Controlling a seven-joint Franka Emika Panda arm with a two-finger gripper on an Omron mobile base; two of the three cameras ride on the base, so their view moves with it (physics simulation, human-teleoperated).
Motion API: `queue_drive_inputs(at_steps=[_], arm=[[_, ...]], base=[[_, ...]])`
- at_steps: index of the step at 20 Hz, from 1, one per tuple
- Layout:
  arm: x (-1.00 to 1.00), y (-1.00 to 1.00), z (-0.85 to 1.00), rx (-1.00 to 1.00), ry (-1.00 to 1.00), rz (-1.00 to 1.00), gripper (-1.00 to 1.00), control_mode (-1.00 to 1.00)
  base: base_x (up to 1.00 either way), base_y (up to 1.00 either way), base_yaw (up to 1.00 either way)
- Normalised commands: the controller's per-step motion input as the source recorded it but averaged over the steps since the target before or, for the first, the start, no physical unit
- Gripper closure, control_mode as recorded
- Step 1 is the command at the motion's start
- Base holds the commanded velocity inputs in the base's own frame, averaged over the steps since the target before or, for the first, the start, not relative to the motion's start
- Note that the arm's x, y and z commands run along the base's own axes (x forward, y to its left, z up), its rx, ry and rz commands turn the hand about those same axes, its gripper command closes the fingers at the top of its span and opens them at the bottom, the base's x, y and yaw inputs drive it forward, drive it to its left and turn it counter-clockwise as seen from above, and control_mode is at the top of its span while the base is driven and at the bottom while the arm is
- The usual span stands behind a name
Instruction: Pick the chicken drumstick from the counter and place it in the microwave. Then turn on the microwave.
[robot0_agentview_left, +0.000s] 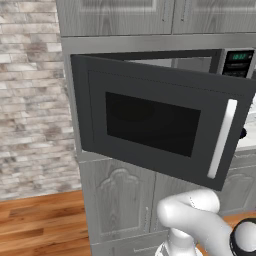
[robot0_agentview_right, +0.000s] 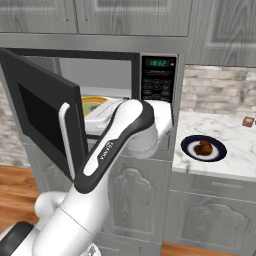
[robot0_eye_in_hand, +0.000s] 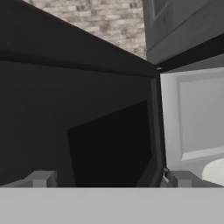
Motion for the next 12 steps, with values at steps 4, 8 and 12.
queue_drive_inputs(at_steps=[4,8,12], arm=[[-0.03,0.4,0.0,0.01,0.01,0.0,-1.0,-1.0],[-0.04,0.43,0.0,0.01,0.03,0.0,-1.0,-1.0],[-0.08,0.48,0.0,0.01,0.05,0.0,-1.0,-1.0]], base=[[0.0,0.0,0.0],[0.0,0.0,0.0],[0.0,0.0,0.0]])
